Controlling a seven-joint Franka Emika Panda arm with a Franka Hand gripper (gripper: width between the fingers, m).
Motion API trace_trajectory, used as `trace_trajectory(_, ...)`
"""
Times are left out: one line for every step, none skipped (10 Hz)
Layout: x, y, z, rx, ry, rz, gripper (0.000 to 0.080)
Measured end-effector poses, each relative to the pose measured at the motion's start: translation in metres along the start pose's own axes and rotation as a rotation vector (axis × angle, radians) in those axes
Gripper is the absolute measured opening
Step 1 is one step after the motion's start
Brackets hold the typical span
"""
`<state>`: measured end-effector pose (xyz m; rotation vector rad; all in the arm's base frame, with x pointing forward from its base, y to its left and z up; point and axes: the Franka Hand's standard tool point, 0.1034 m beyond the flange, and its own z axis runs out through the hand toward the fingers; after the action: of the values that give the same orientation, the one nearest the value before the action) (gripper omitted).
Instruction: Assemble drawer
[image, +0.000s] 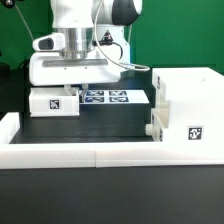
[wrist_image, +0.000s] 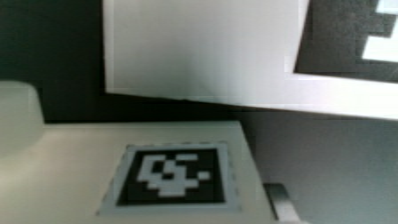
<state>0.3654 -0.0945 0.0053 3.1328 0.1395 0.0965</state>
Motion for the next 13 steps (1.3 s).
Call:
trace_trajectory(0.000, 0.000, 0.000, 0.000, 0.000, 0.000, 0.0041)
trace_trajectory(0.000, 0.000, 0.000, 0.000, 0.000, 0.000, 0.0041)
trace_trajectory(0.000, 0.000, 0.000, 0.000, 0.000, 0.000, 0.0041)
trace_trajectory(0.000, 0.000, 0.000, 0.000, 0.000, 0.000, 0.0041)
trace_trajectory(0.000, 0.000, 0.000, 0.000, 0.000, 0.000, 0.0042)
trace_trajectory(0.000, -0.001, 0.000, 0.002, -0.002, -0.004, 0.0042)
trace_trajectory(0.007, -0.005, -0.004, 0.014, -0.016, -0.037, 0.0042)
trace_trajectory(0.020, -0.009, -0.010, 0.024, -0.021, -0.064, 0.0042)
trace_trajectory(0.033, -0.015, -0.014, 0.033, -0.023, -0.079, 0.0042)
trace_trajectory(0.050, -0.025, -0.020, 0.042, -0.023, -0.095, 0.0042)
trace_trajectory(0.065, -0.033, -0.027, 0.044, -0.011, -0.110, 0.0042)
trace_trajectory(0.078, -0.041, -0.031, 0.042, 0.005, -0.111, 0.0042)
trace_trajectory(0.094, -0.051, -0.037, 0.041, 0.023, -0.100, 0.0042)
